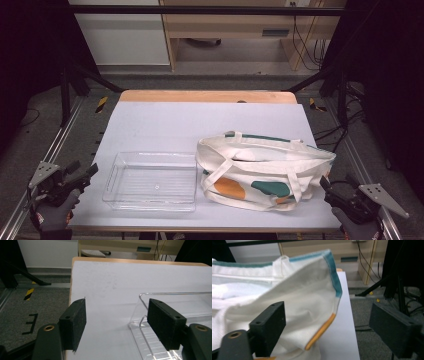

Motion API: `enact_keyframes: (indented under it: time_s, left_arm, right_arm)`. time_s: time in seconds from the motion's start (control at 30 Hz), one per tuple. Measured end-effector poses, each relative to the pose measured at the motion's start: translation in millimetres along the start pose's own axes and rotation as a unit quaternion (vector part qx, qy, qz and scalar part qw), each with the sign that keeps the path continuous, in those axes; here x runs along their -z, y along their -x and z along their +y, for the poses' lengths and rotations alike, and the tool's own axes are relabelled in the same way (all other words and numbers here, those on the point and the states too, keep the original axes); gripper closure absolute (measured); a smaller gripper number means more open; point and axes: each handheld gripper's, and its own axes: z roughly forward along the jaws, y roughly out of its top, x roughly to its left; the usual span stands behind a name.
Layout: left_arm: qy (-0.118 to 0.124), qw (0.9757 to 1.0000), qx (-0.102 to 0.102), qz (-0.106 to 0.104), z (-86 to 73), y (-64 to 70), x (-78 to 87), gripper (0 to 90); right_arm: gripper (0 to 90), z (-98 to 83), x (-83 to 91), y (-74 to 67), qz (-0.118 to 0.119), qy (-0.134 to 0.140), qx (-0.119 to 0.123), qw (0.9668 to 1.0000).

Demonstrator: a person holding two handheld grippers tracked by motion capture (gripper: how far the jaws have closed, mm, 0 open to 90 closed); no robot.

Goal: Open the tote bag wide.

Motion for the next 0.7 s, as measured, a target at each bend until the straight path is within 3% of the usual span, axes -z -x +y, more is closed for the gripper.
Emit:
enact_keyframes:
  time_s: [0.13, 0.4, 0.5, 0.7]
  left_arm:
    - [0.001, 1.0, -0.003, -0.007, 3.7, 7.3, 0.4, 32.1]
    - [0.002, 0.9991, -0.018, -0.038, 14.4, 31.9, -1.3, 32.9]
    - [-0.006, 0.9986, -0.023, -0.047, 16.8, 42.2, -4.7, 33.0]
    - [-0.008, 0.9985, -0.017, -0.052, 21.7, 46.4, -5.0, 33.9]
  right_arm:
    - [22.0, 7.6, 3.5, -4.7, 0.017, 0.009, -0.001, 0.9998]
    - [29.8, 21.2, 2.4, -21.3, 0.042, 0.008, 0.021, 0.9989]
    - [30.3, 29.3, -4.5, -34.2, 0.059, 0.005, 0.033, 0.9977]
    - [32.2, 43.7, -9.0, -58.6, 0.1, 0.004, 0.056, 0.9934]
